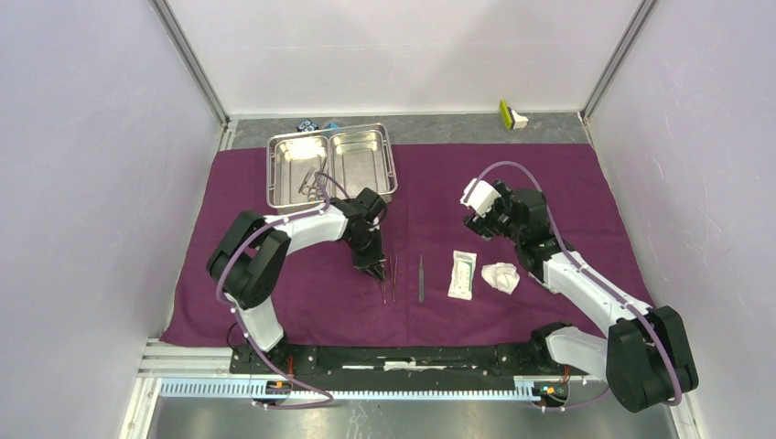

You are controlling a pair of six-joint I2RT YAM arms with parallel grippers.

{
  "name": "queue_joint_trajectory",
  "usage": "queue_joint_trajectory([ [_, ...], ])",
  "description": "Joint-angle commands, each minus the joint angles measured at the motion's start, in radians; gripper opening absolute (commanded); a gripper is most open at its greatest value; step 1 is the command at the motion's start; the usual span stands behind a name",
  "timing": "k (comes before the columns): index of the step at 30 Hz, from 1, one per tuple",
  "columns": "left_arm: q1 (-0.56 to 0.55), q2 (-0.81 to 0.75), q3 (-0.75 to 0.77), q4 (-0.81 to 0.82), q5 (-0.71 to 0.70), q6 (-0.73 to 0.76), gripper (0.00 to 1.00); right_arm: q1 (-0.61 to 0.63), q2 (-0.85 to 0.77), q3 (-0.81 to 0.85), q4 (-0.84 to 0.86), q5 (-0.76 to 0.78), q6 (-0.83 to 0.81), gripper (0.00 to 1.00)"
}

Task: Open and lay out the surgical kit
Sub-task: Place the medical item in the surgical kit, then pick up the medical item from the container.

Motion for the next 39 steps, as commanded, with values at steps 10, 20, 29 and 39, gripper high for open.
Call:
queue_joint_trajectory([
  [10, 0.004, -0.033, 0.033, 0.005, -0.016, 0.043, 0.28, -0.004, 0.003, 0.008, 0.013, -0.018, 0.000, 0.80],
  [20, 0.004, -0.073, 0.075, -0.021, -0.053, 0.102, 0.49, -0.004, -0.004, 0.011, 0.015, -0.021, 0.002, 0.80],
  [29, 0.141, -0.189, 0.142, -0.035, -0.073, 0.163, 0.83, -0.004, -0.052, 0.037, 0.009, -0.043, 0.041, 0.81],
  [39, 0.336, -0.162, 0.421, -0.170, -0.185, 0.420, 1.00, -0.005, -0.100, 0.083, -0.010, -0.061, 0.098, 0.85],
])
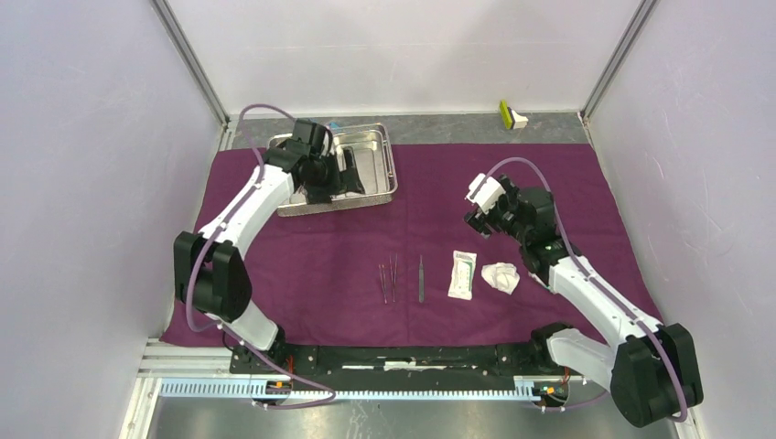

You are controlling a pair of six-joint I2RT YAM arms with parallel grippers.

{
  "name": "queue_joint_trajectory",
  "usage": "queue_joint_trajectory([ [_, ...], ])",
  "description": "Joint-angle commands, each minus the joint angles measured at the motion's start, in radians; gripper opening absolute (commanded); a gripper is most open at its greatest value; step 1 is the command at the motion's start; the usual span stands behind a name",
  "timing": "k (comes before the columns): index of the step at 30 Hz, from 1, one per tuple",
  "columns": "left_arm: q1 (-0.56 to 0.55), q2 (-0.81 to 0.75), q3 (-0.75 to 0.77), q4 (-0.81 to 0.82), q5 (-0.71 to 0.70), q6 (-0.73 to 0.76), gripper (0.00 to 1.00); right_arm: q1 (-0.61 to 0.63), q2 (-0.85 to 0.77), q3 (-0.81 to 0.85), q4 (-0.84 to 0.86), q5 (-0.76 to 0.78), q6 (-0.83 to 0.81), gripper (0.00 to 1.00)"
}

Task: Open and lay out the surgical kit
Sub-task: Pick up the medical item from the container.

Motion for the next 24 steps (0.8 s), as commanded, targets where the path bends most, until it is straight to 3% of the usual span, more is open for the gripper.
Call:
queue_joint_trajectory([
  [1, 0.022, 0.018, 0.150, -0.089, -0.116, 0.208, 1.00, -0.005, -0.028, 0.078, 0.002, -0.019, 0.058, 0.86],
  [3, 0.040, 0.051, 0.193, -0.104, -0.201, 0.245, 1.00, -0.008, -0.024, 0.099, -0.005, -0.016, 0.084, 0.88],
  [5, 0.071, 0.081, 0.211, -0.085, -0.224, 0.285, 1.00, -0.010, -0.025, 0.112, -0.002, 0.000, 0.109, 0.98],
  [12, 0.174, 0.276, 0.337, -0.066, -0.077, 0.465, 1.00, -0.021, -0.020, 0.121, 0.000, 0.056, 0.125, 0.98],
  [16, 0.205, 0.376, 0.421, -0.069, -0.081, 0.573, 1.00, -0.033, -0.014, 0.107, -0.002, 0.060, 0.114, 0.98],
  [19, 0.209, 0.461, 0.510, -0.092, -0.125, 0.686, 0.96, -0.049, -0.005, 0.094, -0.003, 0.061, 0.105, 0.98],
  [24, 0.225, 0.567, 0.613, -0.124, -0.131, 0.774, 0.77, -0.079, 0.015, 0.087, -0.014, 0.057, 0.096, 0.98],
])
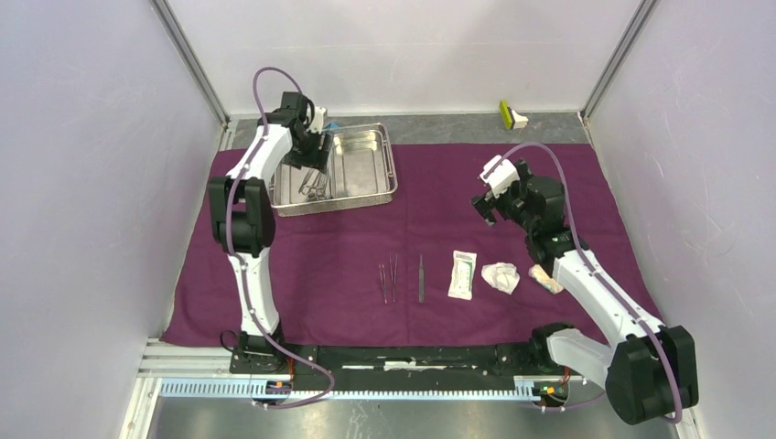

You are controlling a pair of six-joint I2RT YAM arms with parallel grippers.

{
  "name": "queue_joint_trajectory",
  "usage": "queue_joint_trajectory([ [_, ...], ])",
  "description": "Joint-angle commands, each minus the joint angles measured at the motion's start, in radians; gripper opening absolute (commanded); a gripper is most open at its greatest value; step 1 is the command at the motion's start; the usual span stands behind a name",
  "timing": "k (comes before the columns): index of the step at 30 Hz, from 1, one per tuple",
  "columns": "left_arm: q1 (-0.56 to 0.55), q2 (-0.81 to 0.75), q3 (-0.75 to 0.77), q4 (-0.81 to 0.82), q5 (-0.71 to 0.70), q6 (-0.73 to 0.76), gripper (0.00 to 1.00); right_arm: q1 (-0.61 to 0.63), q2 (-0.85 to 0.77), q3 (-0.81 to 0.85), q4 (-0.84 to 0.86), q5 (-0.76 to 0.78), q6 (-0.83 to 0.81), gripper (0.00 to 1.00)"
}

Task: Open and lay out the surgical kit
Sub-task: Pick up the medical item from the container.

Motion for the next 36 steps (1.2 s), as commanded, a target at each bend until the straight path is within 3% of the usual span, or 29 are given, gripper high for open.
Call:
queue_joint_trajectory([
  [1, 0.013, 0.076, 0.126, -0.046, -0.005, 0.163, 0.76, -0.027, 0.022, 0.008, -0.003, 0.008, -0.007, 0.98],
  [9, 0.050, 0.201, 0.256, -0.105, 0.008, 0.229, 0.70, -0.044, 0.053, 0.009, -0.010, 0.003, -0.020, 0.98],
  [14, 0.074, 0.237, 0.283, -0.152, 0.068, 0.234, 0.59, -0.048, 0.075, 0.011, -0.011, 0.002, -0.024, 0.98],
  [31, 0.085, 0.291, 0.279, -0.168, 0.064, 0.239, 0.39, -0.056, 0.079, 0.013, -0.022, -0.031, -0.024, 0.98],
  [36, 0.084, 0.278, 0.262, -0.158, 0.042, 0.243, 0.26, -0.057, 0.075, 0.010, -0.023, -0.037, -0.024, 0.98],
])
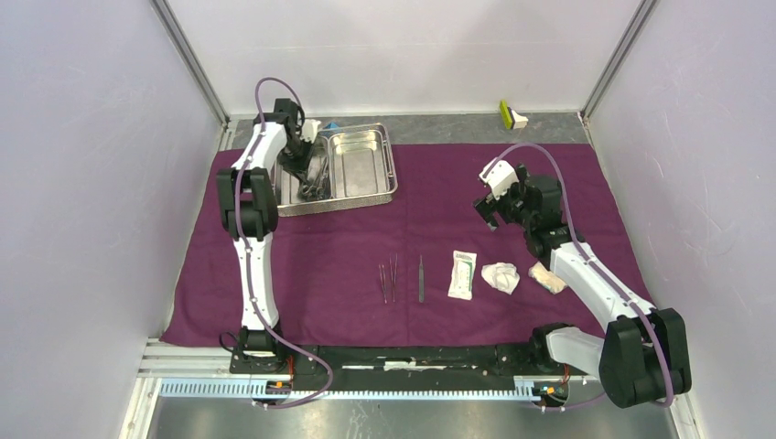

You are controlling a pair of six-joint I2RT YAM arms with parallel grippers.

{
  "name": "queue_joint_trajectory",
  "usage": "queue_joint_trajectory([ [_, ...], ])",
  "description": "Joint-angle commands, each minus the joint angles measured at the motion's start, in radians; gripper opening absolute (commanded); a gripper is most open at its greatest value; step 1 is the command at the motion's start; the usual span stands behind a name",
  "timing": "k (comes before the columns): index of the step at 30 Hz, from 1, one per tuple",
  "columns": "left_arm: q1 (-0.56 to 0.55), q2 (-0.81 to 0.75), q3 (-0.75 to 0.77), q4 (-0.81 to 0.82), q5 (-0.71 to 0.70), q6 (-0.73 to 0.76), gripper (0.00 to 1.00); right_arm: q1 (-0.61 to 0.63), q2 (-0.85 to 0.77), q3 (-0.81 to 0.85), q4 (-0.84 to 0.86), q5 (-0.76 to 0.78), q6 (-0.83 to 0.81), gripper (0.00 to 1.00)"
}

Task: Open and lay out the surgical kit
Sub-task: Pick up the medical item from the container.

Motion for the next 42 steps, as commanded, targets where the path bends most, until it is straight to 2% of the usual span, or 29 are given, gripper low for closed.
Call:
queue_joint_trajectory([
  [1, 0.000, -0.001, -0.001, 0.014, -0.012, 0.040, 0.25, -0.005, -0.011, 0.010, 0.015, -0.018, -0.008, 0.98],
  [5, 0.000, -0.041, -0.063, 0.067, -0.033, 0.043, 0.16, -0.006, -0.009, 0.011, 0.015, -0.028, -0.008, 0.98],
  [10, 0.000, -0.064, -0.056, 0.067, -0.038, 0.039, 0.08, -0.005, -0.005, 0.011, 0.015, -0.039, -0.008, 0.98],
  [17, 0.000, -0.140, -0.041, 0.066, -0.031, 0.033, 0.08, -0.005, -0.010, 0.011, 0.014, -0.056, -0.004, 0.98],
  [27, -0.005, -0.340, -0.099, 0.066, 0.052, -0.047, 0.06, -0.006, -0.028, 0.009, 0.017, -0.067, 0.004, 0.98],
  [33, -0.039, -0.526, -0.286, 0.066, 0.084, -0.165, 0.02, -0.005, -0.046, 0.003, 0.024, -0.091, 0.018, 0.98],
  [37, -0.141, -0.671, -0.472, 0.072, 0.046, -0.221, 0.02, -0.006, -0.050, 0.001, 0.030, -0.100, 0.021, 0.98],
  [42, -0.265, -0.794, -0.635, 0.073, 0.040, -0.297, 0.02, -0.005, -0.050, -0.014, 0.044, -0.098, 0.027, 0.98],
])
